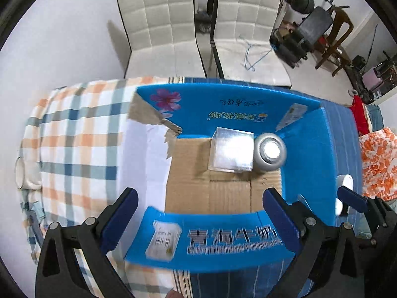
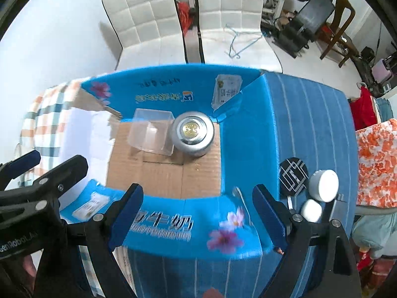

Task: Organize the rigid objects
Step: 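Move both tools back to the remaining items on the table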

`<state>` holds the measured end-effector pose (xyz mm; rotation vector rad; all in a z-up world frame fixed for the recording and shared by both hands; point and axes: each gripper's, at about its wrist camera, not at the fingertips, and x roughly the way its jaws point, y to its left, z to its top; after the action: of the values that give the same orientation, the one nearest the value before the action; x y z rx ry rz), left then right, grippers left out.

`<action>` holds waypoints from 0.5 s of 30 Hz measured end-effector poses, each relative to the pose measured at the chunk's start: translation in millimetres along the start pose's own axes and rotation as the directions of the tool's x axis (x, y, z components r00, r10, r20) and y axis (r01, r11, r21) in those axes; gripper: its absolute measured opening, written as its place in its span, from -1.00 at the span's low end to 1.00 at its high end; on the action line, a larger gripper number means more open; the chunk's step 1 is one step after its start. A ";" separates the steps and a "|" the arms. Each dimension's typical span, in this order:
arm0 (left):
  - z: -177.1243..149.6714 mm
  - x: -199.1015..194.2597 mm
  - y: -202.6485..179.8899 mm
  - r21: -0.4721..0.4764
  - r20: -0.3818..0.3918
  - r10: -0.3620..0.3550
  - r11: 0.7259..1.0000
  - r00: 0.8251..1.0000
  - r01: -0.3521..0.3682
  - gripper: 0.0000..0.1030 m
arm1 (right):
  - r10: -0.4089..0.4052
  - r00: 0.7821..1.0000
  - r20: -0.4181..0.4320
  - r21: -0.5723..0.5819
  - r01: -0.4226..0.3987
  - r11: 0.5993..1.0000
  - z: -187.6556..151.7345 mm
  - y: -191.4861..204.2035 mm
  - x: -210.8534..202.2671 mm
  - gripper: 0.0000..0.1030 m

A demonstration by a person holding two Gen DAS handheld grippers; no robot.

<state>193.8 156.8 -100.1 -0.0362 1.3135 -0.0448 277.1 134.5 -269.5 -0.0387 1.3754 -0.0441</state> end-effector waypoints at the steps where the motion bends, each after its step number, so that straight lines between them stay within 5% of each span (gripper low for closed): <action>1: -3.0 -6.4 -2.6 0.000 0.014 -0.005 1.000 1.000 0.005 1.00 | 0.004 1.000 0.012 0.002 -0.004 1.000 -7.4 -0.4 -15.5 0.78; 15: -49.9 -100.3 -14.6 -0.002 0.129 -0.002 1.000 0.992 0.002 1.00 | 0.056 0.990 0.126 -0.047 -0.051 0.998 -61.9 -0.7 -120.9 0.78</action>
<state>119.9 147.6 -15.1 -0.0415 1.1841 -0.0417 193.0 140.3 -163.0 -0.0406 1.2496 0.0329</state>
